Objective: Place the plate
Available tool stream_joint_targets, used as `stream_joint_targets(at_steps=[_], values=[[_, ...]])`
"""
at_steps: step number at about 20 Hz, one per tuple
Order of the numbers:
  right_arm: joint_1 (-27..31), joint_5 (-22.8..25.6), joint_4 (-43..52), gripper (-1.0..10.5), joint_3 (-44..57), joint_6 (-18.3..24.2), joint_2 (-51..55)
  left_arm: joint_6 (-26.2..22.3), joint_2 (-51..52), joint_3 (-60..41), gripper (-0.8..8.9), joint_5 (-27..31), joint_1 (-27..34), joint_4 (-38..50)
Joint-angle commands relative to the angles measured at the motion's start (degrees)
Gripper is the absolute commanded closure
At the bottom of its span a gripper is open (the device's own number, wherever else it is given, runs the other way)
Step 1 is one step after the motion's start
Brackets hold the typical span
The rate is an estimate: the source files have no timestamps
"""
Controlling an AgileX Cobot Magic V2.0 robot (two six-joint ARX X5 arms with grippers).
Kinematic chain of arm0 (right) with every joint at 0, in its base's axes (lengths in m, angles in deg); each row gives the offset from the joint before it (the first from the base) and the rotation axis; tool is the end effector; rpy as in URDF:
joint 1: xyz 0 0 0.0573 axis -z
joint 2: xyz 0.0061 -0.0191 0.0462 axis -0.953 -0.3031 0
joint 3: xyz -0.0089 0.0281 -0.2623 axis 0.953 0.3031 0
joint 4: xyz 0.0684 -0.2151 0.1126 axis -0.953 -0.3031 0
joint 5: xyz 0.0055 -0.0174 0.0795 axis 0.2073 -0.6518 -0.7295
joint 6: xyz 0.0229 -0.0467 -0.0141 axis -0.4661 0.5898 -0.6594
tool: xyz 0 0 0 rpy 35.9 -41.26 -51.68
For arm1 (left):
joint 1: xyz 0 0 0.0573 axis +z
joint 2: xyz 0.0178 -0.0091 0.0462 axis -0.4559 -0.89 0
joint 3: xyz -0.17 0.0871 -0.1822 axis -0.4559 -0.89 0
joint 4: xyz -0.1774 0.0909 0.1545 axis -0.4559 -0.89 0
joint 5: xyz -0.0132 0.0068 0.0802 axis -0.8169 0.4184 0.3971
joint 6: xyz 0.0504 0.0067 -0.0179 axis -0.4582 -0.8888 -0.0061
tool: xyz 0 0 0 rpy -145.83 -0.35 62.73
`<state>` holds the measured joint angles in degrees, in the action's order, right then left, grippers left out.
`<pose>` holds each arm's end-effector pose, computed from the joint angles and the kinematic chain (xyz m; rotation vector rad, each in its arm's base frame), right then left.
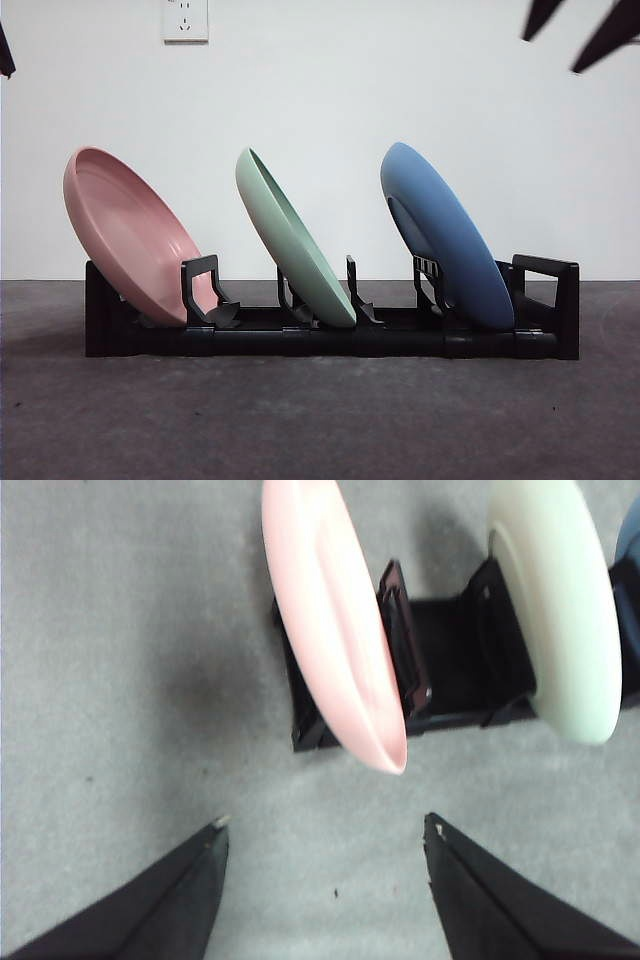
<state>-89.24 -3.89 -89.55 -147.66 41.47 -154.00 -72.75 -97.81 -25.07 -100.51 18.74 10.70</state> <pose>0.2134 0.0747 0.3636 0.1511 0.9761 0.5159 0.1681 -0.0302 0.3324 -0.1234 0.8161 -0.2730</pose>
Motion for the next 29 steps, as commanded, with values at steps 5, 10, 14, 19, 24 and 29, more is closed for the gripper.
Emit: stream_joint_targets(at_steps=[5, 10, 14, 19, 24, 29], values=[[-5.64, 2.47, -0.2, 7.3, -14.38, 1.49, -15.52, 0.87, -0.46, 1.55, 5.01, -0.33, -0.15, 0.46], [-9.01, 2.89, 3.13, 7.3, -16.94, 2.62, -24.06, 0.83, -0.46, 1.55, 5.01, -0.31, -0.15, 0.46], [-10.45, 3.13, 5.64, 7.3, -16.94, 2.64, -27.89, 0.44, -0.46, 1.55, 5.01, -0.28, -0.15, 0.17], [-10.86, 3.3, 6.8, 9.2, -16.94, 2.62, -29.33, 0.44, -0.46, 1.55, 5.01, -0.28, -0.15, -0.17], [-10.19, 3.08, 3.96, 9.4, -17.38, 2.64, -29.11, 0.44, -0.46, 1.55, 5.01, -0.28, -0.15, -0.15], [-10.1, 2.23, -6.12, 9.4, -26.25, 5.44, -27.89, 0.44, -0.46, 1.55, 5.01, -0.28, -0.15, -0.11]])
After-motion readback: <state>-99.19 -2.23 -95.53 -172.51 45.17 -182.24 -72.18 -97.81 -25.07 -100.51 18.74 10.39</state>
